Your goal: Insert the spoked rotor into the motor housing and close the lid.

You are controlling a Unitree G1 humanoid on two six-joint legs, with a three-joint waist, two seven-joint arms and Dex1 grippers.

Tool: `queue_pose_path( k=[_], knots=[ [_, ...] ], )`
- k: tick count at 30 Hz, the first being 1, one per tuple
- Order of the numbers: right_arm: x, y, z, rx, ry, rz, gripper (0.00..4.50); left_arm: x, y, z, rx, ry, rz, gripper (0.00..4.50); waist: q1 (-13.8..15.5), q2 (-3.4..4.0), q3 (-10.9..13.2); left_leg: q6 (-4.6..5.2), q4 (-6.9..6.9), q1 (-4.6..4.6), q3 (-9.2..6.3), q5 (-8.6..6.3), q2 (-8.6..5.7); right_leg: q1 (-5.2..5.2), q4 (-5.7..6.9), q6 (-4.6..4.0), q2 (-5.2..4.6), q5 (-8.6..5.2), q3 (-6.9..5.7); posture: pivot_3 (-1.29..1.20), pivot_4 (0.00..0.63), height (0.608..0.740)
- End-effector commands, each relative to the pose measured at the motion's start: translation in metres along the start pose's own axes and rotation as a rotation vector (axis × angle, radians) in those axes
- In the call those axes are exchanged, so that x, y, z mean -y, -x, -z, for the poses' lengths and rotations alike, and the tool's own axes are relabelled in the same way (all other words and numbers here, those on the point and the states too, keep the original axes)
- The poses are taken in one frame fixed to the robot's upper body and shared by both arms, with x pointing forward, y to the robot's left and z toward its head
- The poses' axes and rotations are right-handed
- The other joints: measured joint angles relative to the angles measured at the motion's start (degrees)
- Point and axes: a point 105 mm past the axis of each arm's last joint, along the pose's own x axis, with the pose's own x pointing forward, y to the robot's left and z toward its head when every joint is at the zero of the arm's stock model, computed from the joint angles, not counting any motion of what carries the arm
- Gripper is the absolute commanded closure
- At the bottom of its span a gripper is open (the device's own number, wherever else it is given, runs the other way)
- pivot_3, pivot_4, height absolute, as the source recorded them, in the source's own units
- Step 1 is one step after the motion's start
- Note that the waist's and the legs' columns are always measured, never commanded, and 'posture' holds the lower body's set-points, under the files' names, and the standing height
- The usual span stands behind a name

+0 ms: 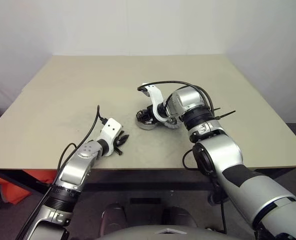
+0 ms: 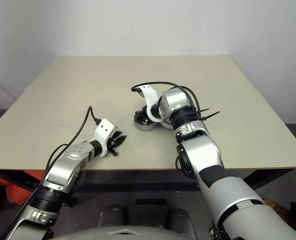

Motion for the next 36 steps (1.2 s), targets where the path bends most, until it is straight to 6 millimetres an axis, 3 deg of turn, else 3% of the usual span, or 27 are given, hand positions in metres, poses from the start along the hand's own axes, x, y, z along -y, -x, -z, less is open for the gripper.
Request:
queue_pose_path(
  k=[1,7,11,15,18,21,25,31,36],
  knots=[
    [-0.003,0.017,-0.023,0.079,0.061,0.013,2.24,-0.005,0.004,-0.016,0.051,-0.032,-0.020,3.10,0.07,0.01,0.00,0.00,0.00,0.00,-0.04,0.00,0.00,0.02,0.00,0.00,0.00,0.00,-0.01,0.00,0.000,0.740],
    [-0.011,0.039,-0.043,0.161,0.083,-0.014,2.24,-0.004,0.002,-0.018,0.056,-0.030,-0.005,3.10,0.07,0.00,0.00,-0.22,-0.08,-0.23,-0.23,0.13,-0.04,-0.08,-0.03,-0.34,0.01,0.20,-0.03,0.00,0.000,0.740],
    [-0.002,0.063,-0.063,0.347,-0.035,-0.048,2.24,-0.005,0.000,-0.023,0.071,-0.026,0.006,3.10,0.10,0.00,0.00,-0.27,-0.13,-0.40,-0.23,0.16,-0.04,-0.25,-0.05,-0.38,0.04,0.21,-0.04,0.00,0.000,0.740],
    [0.014,0.077,-0.056,0.455,-0.289,-0.144,2.24,-0.008,0.000,-0.023,0.068,-0.029,0.007,3.10,0.17,-0.01,0.00,-0.28,-0.12,-0.43,-0.19,0.17,-0.08,-0.24,-0.08,-0.38,0.02,0.22,-0.04,0.00,0.000,0.740],
    [0.008,0.101,-0.045,0.613,-0.350,-0.352,2.24,-0.007,-0.001,-0.022,0.062,-0.036,0.026,3.10,0.24,-0.02,-0.02,-0.28,-0.13,-0.42,-0.14,0.17,-0.09,-0.20,-0.09,-0.38,0.03,0.22,-0.05,0.00,0.000,0.740],
    [-0.001,0.124,-0.018,0.750,-0.204,-0.469,2.24,-0.005,-0.004,-0.023,0.052,-0.057,0.058,3.10,0.68,-0.01,-0.01,-0.28,-0.17,-0.44,-0.05,0.18,-0.10,-0.14,-0.14,-0.38,0.03,0.22,-0.11,0.00,0.000,0.740],
    [-0.009,0.126,0.025,0.786,0.175,-0.399,2.24,-0.006,-0.009,-0.026,0.046,-0.087,0.088,3.10,1.47,0.01,-0.03,-0.27,-0.17,-0.36,0.06,0.17,-0.10,-0.06,-0.23,-0.23,0.01,0.16,-0.12,0.00,0.000,0.740],
    [0.023,0.106,0.038,0.854,0.621,0.074,2.24,-0.004,-0.014,-0.030,0.049,-0.104,0.111,3.10,1.36,0.03,-0.05,-0.31,-0.17,-0.04,0.21,0.21,-0.08,0.08,-0.21,0.10,0.03,-0.03,-0.13,0.00,0.000,0.740],
    [0.036,0.091,0.049,0.844,0.905,0.265,2.24,0.000,-0.015,-0.031,0.049,-0.105,0.122,3.10,0.99,0.02,-0.05,-0.28,-0.13,0.07,0.20,0.21,-0.08,0.43,-0.61,0.14,-0.01,-0.03,-0.17,0.00,0.000,0.740]
  ],
)
